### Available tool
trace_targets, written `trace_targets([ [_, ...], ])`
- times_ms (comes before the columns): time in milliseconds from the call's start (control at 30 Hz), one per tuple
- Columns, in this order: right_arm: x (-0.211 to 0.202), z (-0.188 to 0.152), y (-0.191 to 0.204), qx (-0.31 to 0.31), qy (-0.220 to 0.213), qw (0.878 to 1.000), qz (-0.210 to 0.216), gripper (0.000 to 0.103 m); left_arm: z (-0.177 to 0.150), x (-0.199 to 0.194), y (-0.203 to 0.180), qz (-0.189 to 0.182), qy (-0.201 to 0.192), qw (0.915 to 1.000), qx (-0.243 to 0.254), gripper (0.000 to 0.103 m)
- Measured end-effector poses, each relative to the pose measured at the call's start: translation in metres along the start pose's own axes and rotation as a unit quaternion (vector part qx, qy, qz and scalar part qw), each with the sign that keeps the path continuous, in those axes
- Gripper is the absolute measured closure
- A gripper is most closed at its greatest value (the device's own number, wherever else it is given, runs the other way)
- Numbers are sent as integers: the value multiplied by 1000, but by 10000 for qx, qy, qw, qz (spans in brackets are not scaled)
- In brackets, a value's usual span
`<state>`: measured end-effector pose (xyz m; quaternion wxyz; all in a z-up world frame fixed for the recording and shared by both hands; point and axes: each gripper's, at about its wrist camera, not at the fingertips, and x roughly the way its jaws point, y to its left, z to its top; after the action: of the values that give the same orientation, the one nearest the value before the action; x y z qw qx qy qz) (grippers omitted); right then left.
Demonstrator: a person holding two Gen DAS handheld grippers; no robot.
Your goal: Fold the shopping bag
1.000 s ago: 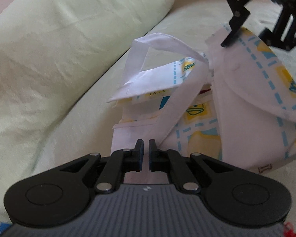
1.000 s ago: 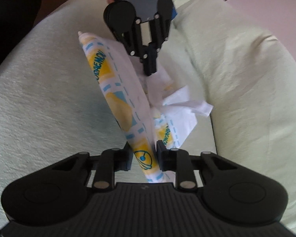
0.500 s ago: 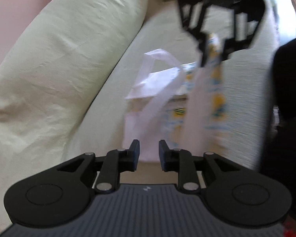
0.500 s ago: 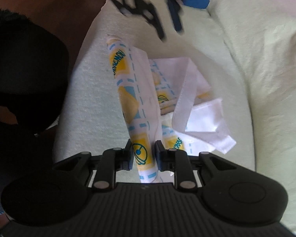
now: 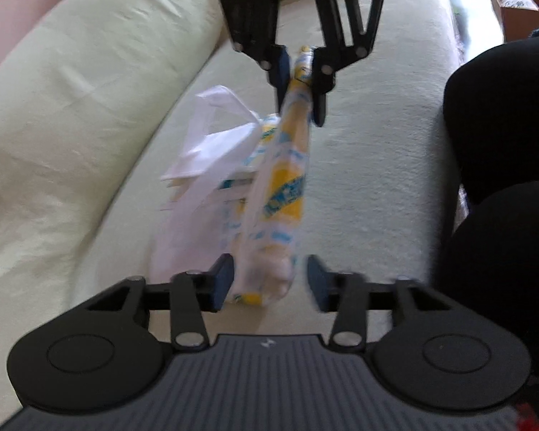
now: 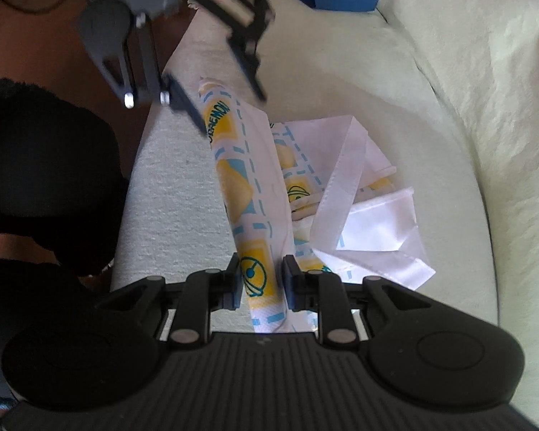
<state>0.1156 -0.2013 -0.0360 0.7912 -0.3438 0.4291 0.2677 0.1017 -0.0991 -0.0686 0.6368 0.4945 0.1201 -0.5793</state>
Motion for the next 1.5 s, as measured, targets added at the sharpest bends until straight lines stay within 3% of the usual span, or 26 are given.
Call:
trace_targets([
  [133,-26,-16,-13,279,-708,9969,197,70,-7,2,3,-176,-87,9995,-251,89],
  [233,-45,-24,-37,866,-1150,9888,391,81,-6,2,3,-190,-75,9995,-259,89],
  [367,-58,-42,-85,1907,-1766,9646,448,85,-5,1,3,-165,-28,9996,-220,89],
  [433,-42,-50,-97,2044,-1620,9652,215,90,-4,1,1,-159,-24,9996,-248,89],
  [533,1,-61,-101,2134,-1131,9699,319,95,-4,4,0,-163,-2,9995,-259,89],
  [633,34,-77,-100,2612,-989,9578,675,96,-2,5,4,-185,28,9996,-228,89],
  [733,26,-83,-101,2906,-1125,9481,628,94,-2,5,10,-279,41,9992,-292,88],
  [800,5,-86,-94,2699,-1232,9547,232,92,-2,6,12,-308,57,9992,-265,88],
  [900,-42,-93,-72,2154,-1445,9654,-249,61,-2,8,12,-322,106,9993,-172,88],
  [1000,-68,-95,-50,1488,-1574,9757,-330,43,-2,7,12,-333,130,9993,-145,88],
  [1100,-60,-89,-27,610,-1494,9857,-490,42,-1,7,12,-336,147,9992,-171,88],
  [1167,-54,-86,-11,-1,-1430,9879,-602,51,0,8,12,-339,168,9991,-172,88],
  [1233,-42,-82,-1,-375,-1390,9874,-656,75,-1,9,13,-351,170,9991,-193,88],
  [1267,-33,-81,-7,-154,-1402,9891,-430,83,-1,9,14,-360,172,9989,-226,88],
  [1333,-20,-82,-19,370,-1453,9887,47,85,-3,10,15,-353,214,9988,-268,88],
  [1433,-12,-95,-54,1906,-1675,9628,930,85,-6,10,24,-344,169,9981,-481,88],
  [1500,-4,-107,-76,2792,-1777,9325,1445,85,-7,12,32,-377,110,9969,-686,88],
])
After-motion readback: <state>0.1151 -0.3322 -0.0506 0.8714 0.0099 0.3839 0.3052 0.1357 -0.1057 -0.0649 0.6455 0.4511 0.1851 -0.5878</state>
